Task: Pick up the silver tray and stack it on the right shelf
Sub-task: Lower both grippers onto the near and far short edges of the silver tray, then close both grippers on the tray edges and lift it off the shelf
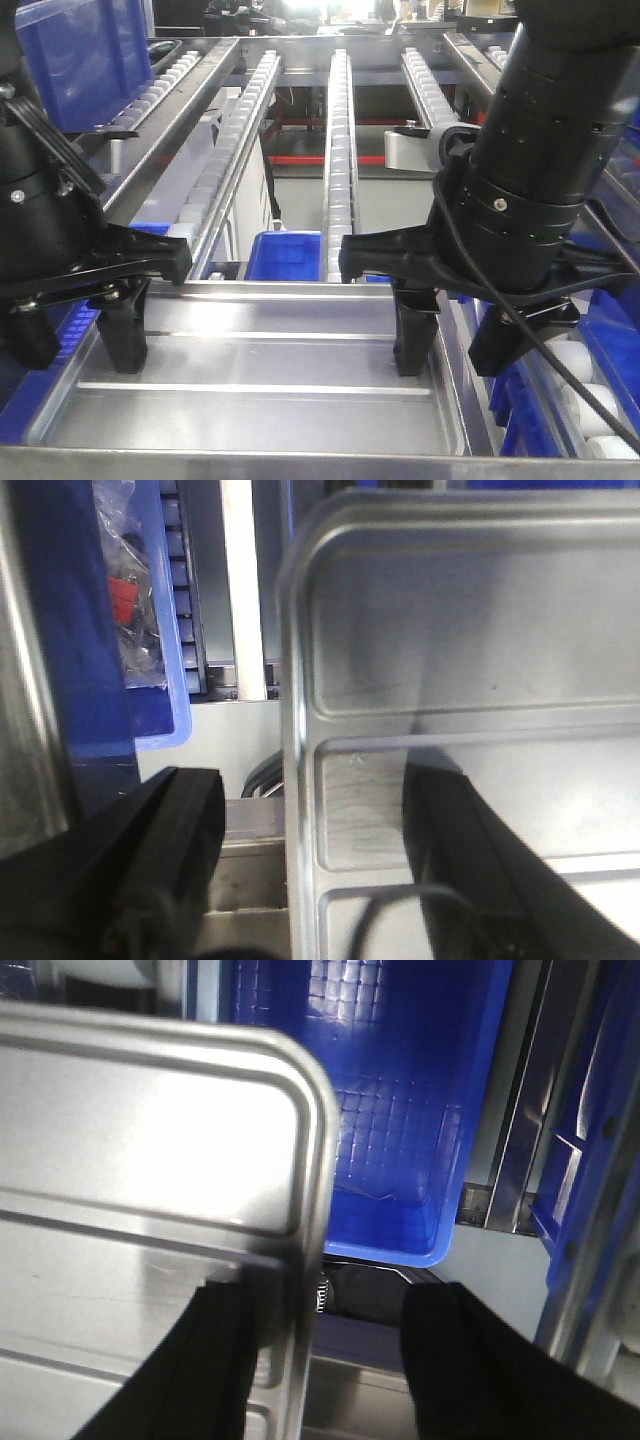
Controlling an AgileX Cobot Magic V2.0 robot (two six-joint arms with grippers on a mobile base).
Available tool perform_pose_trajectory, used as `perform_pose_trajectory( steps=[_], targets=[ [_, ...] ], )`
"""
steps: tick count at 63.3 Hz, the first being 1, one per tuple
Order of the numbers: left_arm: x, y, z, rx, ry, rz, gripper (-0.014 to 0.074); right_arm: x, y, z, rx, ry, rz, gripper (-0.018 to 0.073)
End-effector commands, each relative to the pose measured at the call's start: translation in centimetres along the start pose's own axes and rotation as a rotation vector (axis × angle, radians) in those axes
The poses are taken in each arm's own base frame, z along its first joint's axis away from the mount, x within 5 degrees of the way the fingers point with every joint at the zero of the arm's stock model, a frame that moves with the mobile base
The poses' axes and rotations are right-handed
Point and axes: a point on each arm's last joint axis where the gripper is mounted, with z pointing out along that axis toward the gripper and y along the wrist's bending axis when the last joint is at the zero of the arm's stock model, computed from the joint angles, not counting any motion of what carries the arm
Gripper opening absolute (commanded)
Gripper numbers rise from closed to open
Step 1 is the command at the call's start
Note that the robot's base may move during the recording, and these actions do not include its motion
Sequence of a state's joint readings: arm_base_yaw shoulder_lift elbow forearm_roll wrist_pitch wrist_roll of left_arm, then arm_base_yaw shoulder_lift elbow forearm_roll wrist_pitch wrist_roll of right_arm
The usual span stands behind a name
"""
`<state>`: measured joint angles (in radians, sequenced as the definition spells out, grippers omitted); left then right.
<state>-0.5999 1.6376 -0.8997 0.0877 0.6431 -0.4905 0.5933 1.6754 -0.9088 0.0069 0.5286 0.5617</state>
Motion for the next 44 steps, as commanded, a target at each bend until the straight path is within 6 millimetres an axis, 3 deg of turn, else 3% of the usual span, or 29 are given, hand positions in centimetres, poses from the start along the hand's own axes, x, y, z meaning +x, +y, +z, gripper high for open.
perform_pose_trajectory(
  steps=[1, 7, 16, 19, 35, 44],
  targets=[
    [-0.8, -0.2, -0.9, 0.025, -0.058, -0.012, 0.0276, -0.9, 0.5, -1.0, -0.034, -0.067, -0.011, 0.0433],
    [-0.8, -0.2, -0.9, 0.021, -0.06, -0.007, 0.019, -0.9, 0.5, -1.0, -0.034, -0.066, -0.011, 0.0319],
    [-0.9, -0.1, -0.9, 0.005, -0.069, 0.017, -0.0037, -0.8, 0.4, -1.0, -0.026, -0.054, -0.011, 0.0038],
    [-0.9, 0.0, -0.9, 0.002, -0.07, 0.022, -0.0113, -0.7, 0.4, -1.0, -0.023, -0.049, -0.011, 0.0062],
    [-1.0, 0.3, -1.1, -0.032, -0.082, -0.019, -0.0093, -0.7, 0.2, -1.3, -0.006, -0.043, -0.028, 0.0057],
    [-1.5, -0.2, -2.7, -0.035, -0.096, -0.013, -0.0093, -0.6, 0.1, -2.6, -0.01, -0.059, -0.035, 0.0057]
  ],
)
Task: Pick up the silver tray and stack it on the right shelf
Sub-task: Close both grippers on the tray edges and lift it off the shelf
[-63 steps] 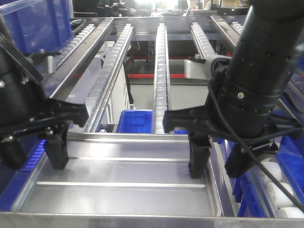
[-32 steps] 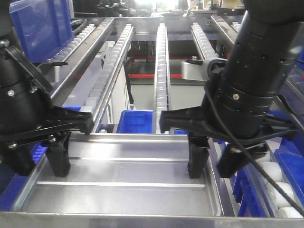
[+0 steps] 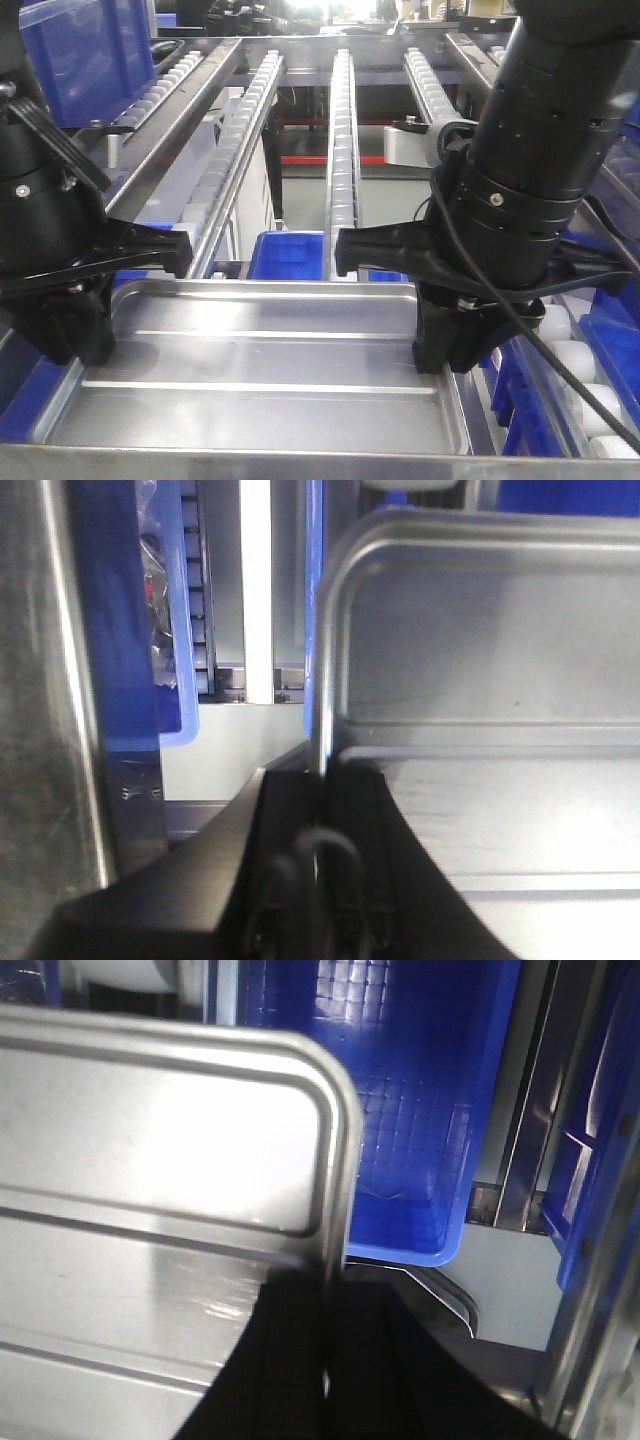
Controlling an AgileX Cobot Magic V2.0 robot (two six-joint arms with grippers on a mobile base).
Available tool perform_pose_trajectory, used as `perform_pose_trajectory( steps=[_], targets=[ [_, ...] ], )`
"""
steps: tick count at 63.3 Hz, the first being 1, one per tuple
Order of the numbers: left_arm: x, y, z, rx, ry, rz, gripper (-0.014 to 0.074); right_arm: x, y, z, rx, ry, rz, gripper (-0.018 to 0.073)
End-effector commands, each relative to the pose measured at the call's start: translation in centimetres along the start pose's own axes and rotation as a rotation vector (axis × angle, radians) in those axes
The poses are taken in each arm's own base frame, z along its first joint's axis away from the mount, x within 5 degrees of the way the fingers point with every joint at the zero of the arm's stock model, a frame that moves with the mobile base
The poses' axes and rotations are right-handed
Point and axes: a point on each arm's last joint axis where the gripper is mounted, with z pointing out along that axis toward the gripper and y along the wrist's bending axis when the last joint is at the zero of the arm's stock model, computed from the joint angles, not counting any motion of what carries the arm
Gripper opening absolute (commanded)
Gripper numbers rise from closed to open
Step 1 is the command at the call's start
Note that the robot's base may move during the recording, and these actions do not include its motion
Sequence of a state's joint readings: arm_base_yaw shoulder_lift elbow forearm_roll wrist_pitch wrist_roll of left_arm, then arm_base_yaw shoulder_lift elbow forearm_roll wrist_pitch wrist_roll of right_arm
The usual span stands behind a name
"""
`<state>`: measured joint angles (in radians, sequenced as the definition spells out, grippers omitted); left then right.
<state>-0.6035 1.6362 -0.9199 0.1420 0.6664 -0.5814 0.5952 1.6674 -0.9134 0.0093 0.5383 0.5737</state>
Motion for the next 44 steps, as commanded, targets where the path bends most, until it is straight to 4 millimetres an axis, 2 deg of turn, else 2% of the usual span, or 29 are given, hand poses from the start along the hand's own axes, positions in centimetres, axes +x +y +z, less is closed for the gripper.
perform_pose_trajectory(
  steps=[1, 9, 23, 35, 44],
  targets=[
    [-1.2, -0.2, -2.6, -0.003, -0.086, 0.034, -0.0093, -0.6, 0.0, -2.5, -0.008, -0.062, -0.05, 0.0057],
    [-2.3, -0.9, -5.6, -0.002, -0.136, 0.051, -0.0093, -1.2, 0.2, -4.8, -0.007, -0.094, -0.066, 0.0057],
    [-3.9, -2.1, -11.9, -0.008, -0.223, 0.074, -0.0093, -3.3, 0.8, -11.0, 0.038, -0.176, -0.113, 0.0057],
    [-4.4, -2.1, -15.5, 0.017, -0.267, 0.048, -0.0093, -3.9, 1.1, -15.4, 0.0, -0.267, -0.104, 0.0057],
    [-4.5, -1.9, -17.0, 0.026, -0.296, 0.039, -0.0093, -3.7, 0.9, -16.9, -0.012, -0.299, -0.102, 0.0057]
  ],
)
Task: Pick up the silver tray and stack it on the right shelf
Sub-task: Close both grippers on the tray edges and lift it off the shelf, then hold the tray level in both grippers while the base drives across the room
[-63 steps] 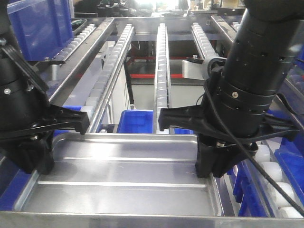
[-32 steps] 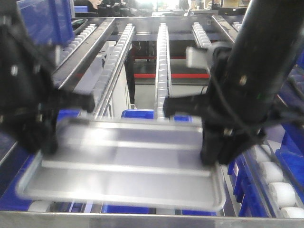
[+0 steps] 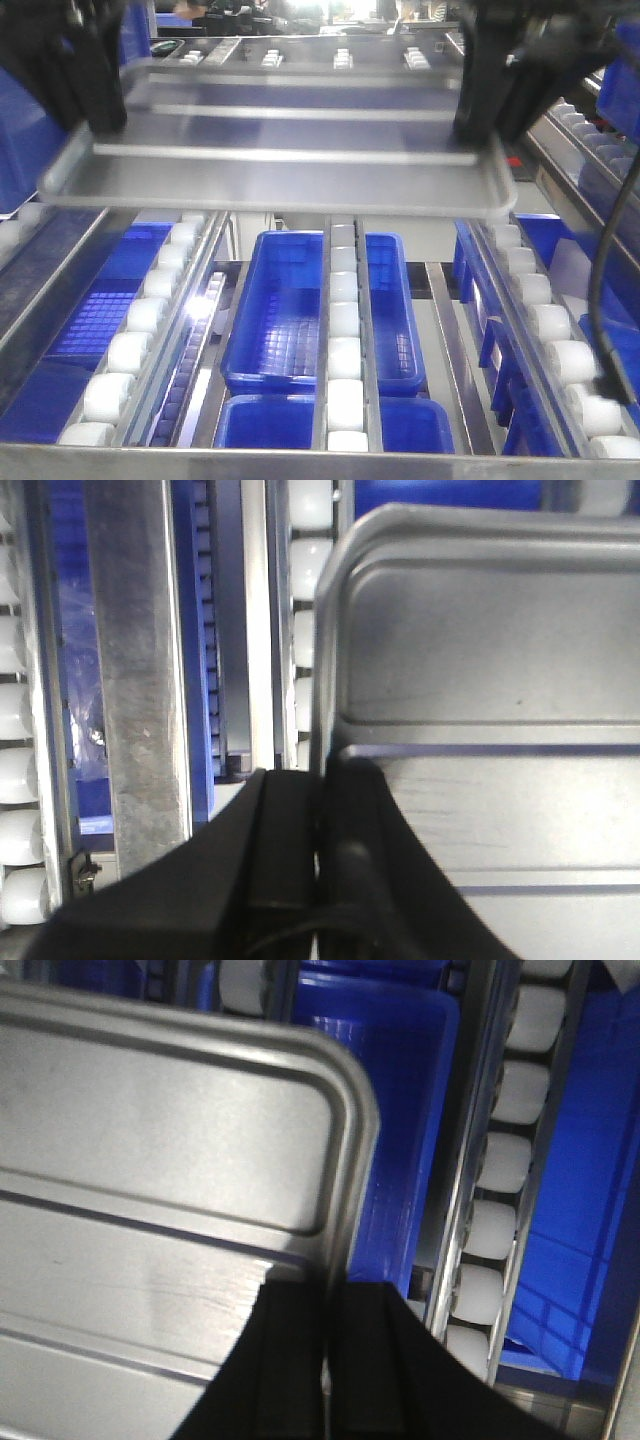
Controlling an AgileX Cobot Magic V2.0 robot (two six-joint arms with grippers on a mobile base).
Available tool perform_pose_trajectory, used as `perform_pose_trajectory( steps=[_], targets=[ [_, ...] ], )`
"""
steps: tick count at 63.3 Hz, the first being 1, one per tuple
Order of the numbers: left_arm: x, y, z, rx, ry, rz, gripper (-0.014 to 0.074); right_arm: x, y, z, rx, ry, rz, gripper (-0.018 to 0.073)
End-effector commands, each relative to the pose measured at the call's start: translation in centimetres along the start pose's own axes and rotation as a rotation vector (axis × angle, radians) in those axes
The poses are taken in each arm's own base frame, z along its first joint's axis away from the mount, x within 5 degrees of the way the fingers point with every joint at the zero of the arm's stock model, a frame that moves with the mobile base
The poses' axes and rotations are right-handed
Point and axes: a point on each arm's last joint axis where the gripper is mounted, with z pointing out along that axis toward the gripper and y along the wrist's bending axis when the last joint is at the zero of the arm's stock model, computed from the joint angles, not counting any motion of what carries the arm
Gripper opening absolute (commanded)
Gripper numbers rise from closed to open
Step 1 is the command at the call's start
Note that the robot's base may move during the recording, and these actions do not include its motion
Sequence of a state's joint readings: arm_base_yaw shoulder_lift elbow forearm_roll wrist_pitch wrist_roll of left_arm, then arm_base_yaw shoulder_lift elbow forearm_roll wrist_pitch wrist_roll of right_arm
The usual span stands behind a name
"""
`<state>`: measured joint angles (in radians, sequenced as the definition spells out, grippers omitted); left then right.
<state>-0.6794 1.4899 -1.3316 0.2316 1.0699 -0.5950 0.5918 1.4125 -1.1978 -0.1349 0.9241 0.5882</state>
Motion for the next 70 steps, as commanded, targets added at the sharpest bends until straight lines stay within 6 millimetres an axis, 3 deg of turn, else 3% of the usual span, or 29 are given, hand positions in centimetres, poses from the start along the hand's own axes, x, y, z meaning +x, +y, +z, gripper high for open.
perform_pose_trajectory(
  steps=[1, 70],
  targets=[
    [-0.78, 0.4, -3.17, 0.026, -0.108, 0.002, -0.0093, -0.88, -0.15, -2.96, -0.029, -0.108, -0.034, 0.0057],
    [-0.6, 0.56, -3.21, 0.012, -0.09, 0.002, -0.0093, -0.72, -0.33, -3.02, -0.012, -0.093, -0.038, 0.0057]
  ],
)
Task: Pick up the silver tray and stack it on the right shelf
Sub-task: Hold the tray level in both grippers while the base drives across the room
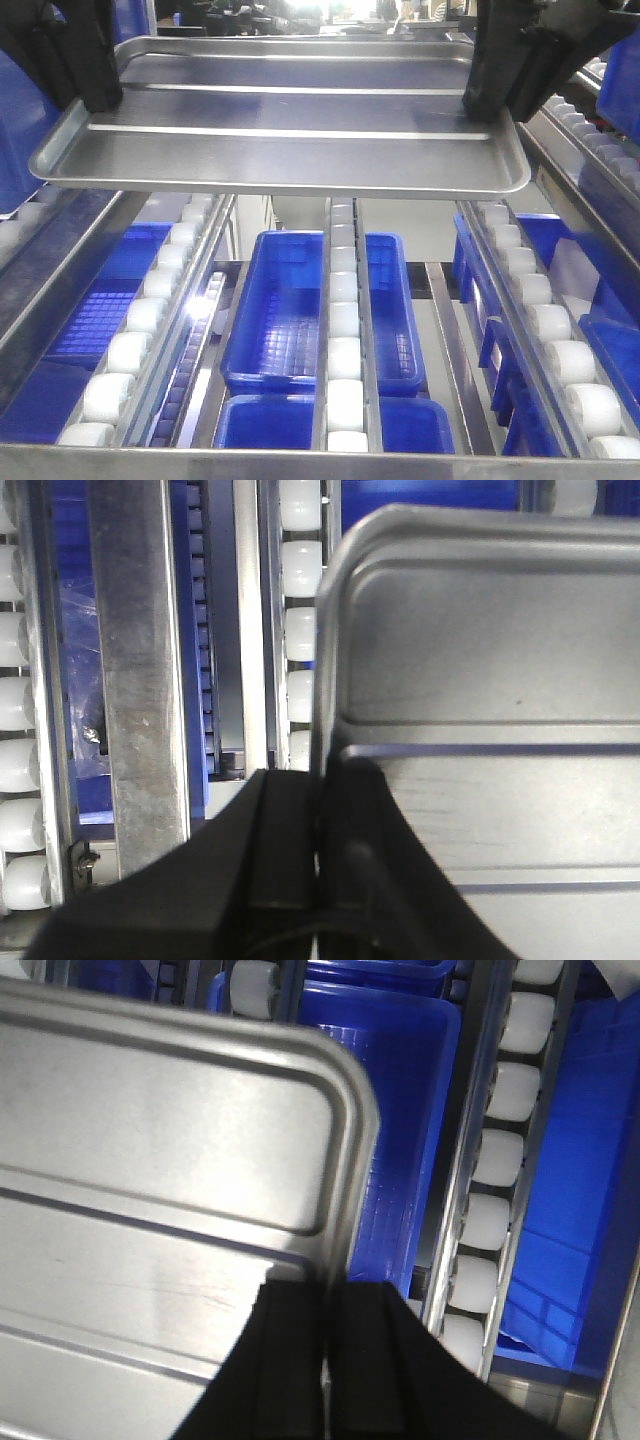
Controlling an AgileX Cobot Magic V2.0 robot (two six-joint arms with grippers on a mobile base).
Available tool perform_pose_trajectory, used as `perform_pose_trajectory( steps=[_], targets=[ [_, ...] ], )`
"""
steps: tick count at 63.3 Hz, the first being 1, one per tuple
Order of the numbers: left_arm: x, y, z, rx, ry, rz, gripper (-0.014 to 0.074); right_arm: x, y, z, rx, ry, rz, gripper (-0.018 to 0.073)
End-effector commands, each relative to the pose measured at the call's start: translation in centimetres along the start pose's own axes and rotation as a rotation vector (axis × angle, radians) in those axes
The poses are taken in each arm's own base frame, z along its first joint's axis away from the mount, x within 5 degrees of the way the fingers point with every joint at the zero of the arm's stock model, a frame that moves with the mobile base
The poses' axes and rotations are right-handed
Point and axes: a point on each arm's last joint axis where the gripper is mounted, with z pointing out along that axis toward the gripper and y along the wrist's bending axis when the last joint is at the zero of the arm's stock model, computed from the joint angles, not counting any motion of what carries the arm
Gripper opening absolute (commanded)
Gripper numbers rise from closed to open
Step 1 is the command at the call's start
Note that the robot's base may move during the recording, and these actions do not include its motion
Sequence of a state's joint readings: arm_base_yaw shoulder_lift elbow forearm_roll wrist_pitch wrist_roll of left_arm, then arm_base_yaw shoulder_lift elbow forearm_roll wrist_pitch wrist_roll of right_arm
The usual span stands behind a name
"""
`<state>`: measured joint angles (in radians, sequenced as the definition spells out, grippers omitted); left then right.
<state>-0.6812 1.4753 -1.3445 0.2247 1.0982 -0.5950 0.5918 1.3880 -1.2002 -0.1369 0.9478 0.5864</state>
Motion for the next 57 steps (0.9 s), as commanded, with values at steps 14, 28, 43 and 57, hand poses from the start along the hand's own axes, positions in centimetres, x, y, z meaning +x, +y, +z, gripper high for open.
perform_pose_trajectory(
  steps=[14, 28, 43, 57],
  targets=[
    [-0.64, 0.41, -2.39, 0.01, -0.092, 0.009, -0.0093, -0.87, -0.11, -2.12, -0.013, -0.089, -0.037, 0.0057],
    [-0.64, 0.41, -2.39, 0.01, -0.092, 0.009, -0.0093, -0.87, -0.11, -2.12, -0.013, -0.089, -0.037, 0.0057],
    [-0.64, 0.41, -2.39, 0.01, -0.092, 0.009, -0.0093, -0.87, -0.11, -2.12, -0.013, -0.089, -0.037, 0.0057],
    [-0.63, 0.41, -2.39, 0.011, -0.092, 0.008, -0.0093, -0.87, -0.11, -2.12, -0.013, -0.089, -0.037, 0.0057]
  ],
)
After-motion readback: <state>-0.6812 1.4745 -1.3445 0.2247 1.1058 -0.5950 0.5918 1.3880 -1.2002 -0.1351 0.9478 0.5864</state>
